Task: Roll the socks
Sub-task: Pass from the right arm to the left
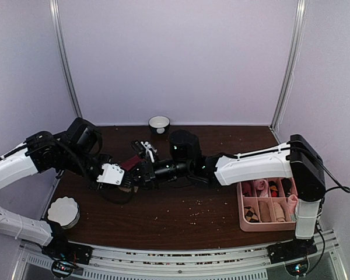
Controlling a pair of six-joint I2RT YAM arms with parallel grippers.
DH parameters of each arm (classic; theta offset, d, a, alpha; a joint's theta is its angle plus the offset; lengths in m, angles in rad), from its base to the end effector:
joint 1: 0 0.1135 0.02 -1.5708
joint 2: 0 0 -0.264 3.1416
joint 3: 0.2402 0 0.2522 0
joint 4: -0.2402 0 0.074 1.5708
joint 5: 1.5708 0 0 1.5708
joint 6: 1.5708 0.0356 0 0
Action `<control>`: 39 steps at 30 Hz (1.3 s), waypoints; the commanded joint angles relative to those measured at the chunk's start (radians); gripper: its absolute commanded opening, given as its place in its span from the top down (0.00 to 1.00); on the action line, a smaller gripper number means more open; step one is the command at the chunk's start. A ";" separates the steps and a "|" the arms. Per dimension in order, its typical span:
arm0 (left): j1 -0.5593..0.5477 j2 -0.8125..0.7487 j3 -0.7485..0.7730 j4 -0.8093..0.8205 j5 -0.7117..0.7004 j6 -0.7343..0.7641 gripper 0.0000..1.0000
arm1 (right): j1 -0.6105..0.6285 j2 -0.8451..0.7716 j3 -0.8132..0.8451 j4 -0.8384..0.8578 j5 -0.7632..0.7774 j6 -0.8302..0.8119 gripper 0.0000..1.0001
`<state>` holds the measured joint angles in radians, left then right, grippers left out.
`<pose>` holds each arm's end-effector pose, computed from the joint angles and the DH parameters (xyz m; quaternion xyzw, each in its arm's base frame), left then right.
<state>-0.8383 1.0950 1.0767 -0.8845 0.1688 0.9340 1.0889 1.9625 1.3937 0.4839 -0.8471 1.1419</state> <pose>0.1378 -0.1621 0.3180 0.7467 0.5739 -0.0639 0.3301 0.1880 0.4171 0.2678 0.2601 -0.6785 -0.6870 0.0006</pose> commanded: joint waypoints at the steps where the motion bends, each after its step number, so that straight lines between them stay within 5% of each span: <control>1: -0.002 -0.017 0.018 0.038 -0.054 -0.013 0.92 | 0.003 -0.008 -0.007 -0.003 0.007 -0.007 0.85; 3: -0.002 -0.011 0.023 0.036 -0.041 -0.035 0.99 | 0.002 -0.018 -0.005 -0.052 0.024 -0.039 0.78; 10: -0.002 0.026 0.069 -0.044 0.037 -0.099 1.00 | 0.001 -0.034 0.014 -0.189 0.078 -0.128 0.82; 13: -0.002 0.050 0.084 -0.072 0.087 -0.140 1.00 | 0.000 -0.037 0.025 -0.207 0.088 -0.153 0.93; 14: -0.002 0.061 0.088 -0.085 0.106 -0.151 0.98 | 0.000 -0.044 0.025 -0.212 0.091 -0.166 0.96; 18: -0.002 0.076 0.076 -0.077 0.065 -0.201 0.42 | -0.015 -0.062 0.003 -0.188 0.067 -0.153 1.00; 22: -0.002 -0.049 0.011 0.072 -0.075 -0.165 0.28 | -0.026 -0.083 -0.069 -0.090 0.045 -0.082 1.00; 26: -0.002 -0.092 0.057 0.019 -0.184 -0.065 0.25 | -0.033 -0.090 -0.115 0.008 0.044 0.003 1.00; 28: -0.002 -0.126 0.072 -0.012 -0.206 0.019 0.05 | -0.031 -0.084 -0.114 0.046 0.043 0.042 1.00; 29: -0.002 -0.148 0.077 -0.014 -0.222 0.051 0.03 | -0.029 -0.081 -0.113 0.060 0.044 0.058 1.00; 35: -0.003 -0.194 0.088 -0.033 -0.324 0.154 0.02 | -0.017 -0.083 -0.060 -0.036 0.071 0.009 1.00; 39: -0.004 -0.228 0.123 -0.122 -0.116 0.180 0.02 | -0.012 -0.090 -0.037 -0.037 0.119 0.017 1.00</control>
<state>-0.8387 0.8940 1.1667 -0.9543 -0.0792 1.0470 1.0679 1.9182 1.3098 0.4431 -0.7826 1.1622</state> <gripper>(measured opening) 0.978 0.143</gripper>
